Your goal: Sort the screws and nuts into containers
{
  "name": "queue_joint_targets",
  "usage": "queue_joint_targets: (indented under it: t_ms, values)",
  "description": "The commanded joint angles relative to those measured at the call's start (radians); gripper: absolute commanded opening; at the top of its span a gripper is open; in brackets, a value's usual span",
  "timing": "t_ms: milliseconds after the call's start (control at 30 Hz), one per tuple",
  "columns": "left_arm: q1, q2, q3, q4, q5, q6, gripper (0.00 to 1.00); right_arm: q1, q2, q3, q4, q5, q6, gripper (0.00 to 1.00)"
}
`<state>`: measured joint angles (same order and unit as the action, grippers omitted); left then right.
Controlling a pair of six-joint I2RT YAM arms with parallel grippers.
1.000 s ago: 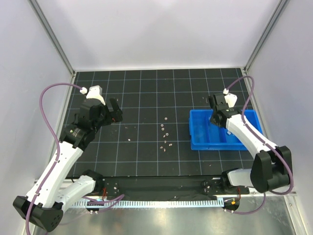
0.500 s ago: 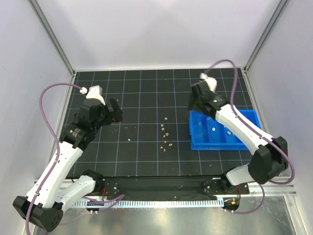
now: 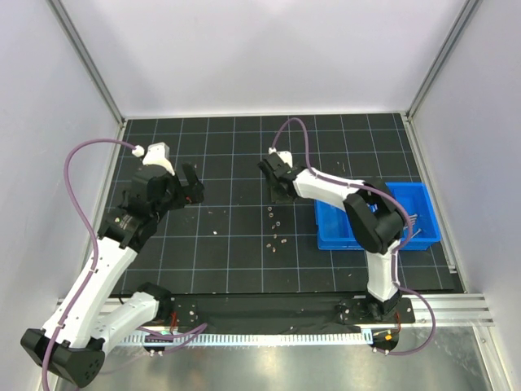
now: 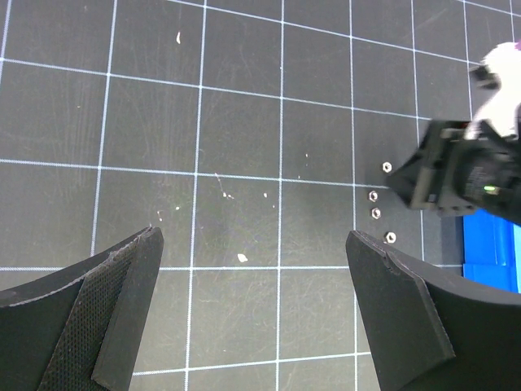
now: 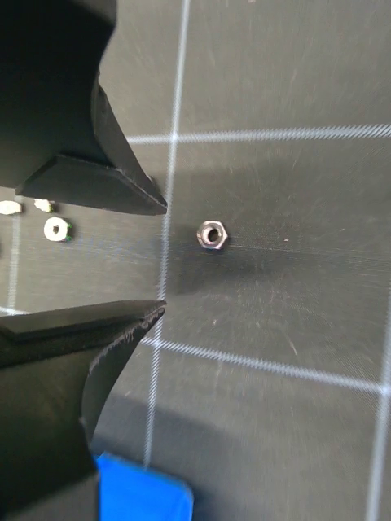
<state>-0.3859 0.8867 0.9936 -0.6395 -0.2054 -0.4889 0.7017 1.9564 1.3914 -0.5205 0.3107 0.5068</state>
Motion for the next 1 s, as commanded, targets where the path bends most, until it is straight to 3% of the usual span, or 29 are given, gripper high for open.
queue_joint_targets:
  t_ms: [0, 767, 967]
  values:
    - [0.002, -0.008, 0.000, 0.041, 0.024, 0.007, 1.00, -0.001, 0.025, 0.063, 0.057, -0.032, -0.001, 0.50]
    - [0.002, 0.001, 0.000, 0.040, 0.012, 0.010, 1.00, -0.002, 0.111, 0.127, 0.019, 0.045, 0.015, 0.43]
    - [0.002, 0.003, -0.001, 0.040, 0.004, 0.010, 1.00, -0.002, 0.134, 0.138, 0.007, 0.036, 0.022, 0.36]
